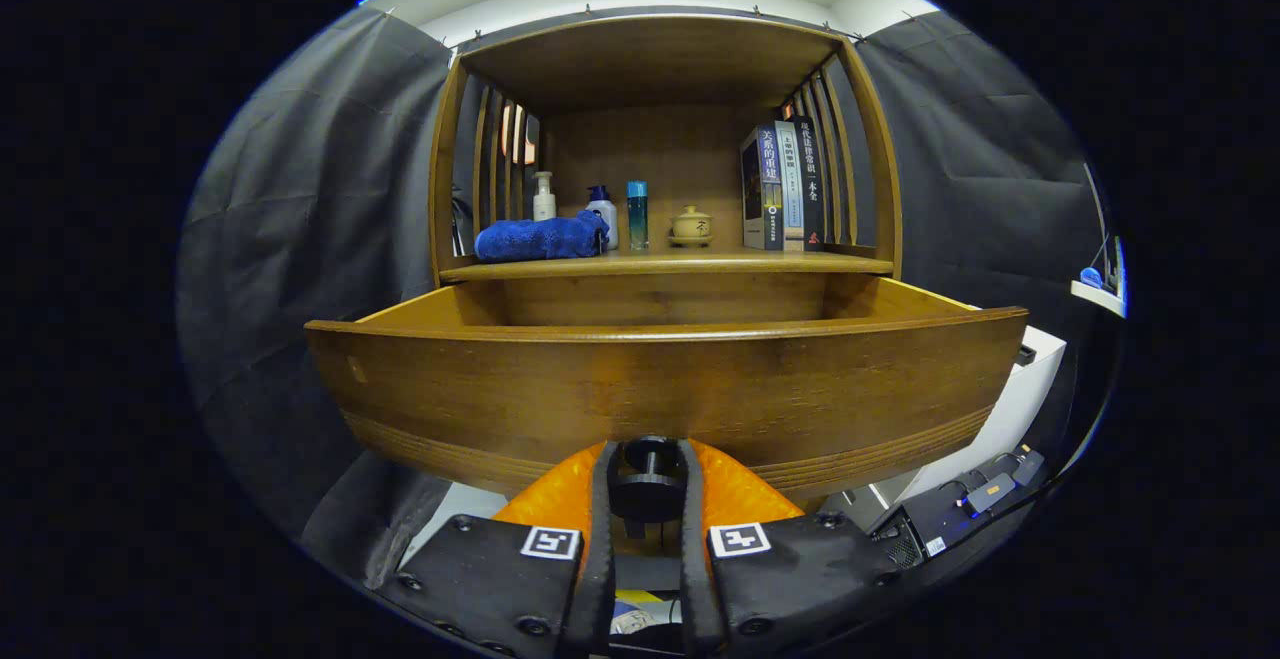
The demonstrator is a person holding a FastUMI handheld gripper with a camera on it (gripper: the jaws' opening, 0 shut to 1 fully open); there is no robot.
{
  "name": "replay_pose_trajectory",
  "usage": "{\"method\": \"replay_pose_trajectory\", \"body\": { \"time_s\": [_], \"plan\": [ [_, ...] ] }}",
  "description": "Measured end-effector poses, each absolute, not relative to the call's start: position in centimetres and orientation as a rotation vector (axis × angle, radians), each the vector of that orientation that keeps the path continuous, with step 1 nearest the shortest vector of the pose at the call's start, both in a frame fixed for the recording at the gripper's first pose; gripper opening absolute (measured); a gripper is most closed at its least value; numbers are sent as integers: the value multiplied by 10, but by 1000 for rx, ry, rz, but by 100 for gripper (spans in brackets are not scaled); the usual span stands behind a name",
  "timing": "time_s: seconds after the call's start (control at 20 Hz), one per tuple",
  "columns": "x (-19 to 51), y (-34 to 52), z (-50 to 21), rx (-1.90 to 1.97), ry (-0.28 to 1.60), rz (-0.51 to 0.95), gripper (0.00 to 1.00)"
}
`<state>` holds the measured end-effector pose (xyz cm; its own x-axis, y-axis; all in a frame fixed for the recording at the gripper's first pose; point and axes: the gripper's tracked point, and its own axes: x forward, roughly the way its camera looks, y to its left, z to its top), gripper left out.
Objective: Pull open the drawer, take out the items inside it, and place them on the countertop above the cabinet.
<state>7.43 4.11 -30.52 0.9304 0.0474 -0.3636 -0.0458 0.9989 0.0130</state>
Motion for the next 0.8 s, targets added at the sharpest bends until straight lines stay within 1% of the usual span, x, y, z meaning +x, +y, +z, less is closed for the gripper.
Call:
{"method": "replay_pose_trajectory", "body": {
  "time_s": [0.15,0.35,0.6,0.7,0.8],
  "plan": [
    [74,41,-305,10,375,40,38],
    [72,47,-305,12,370,61,49],
    [62,58,-293,30,337,88,100],
    [60,59,-268,50,285,98,100],
    [67,51,-228,28,206,96,99]
  ]
}}
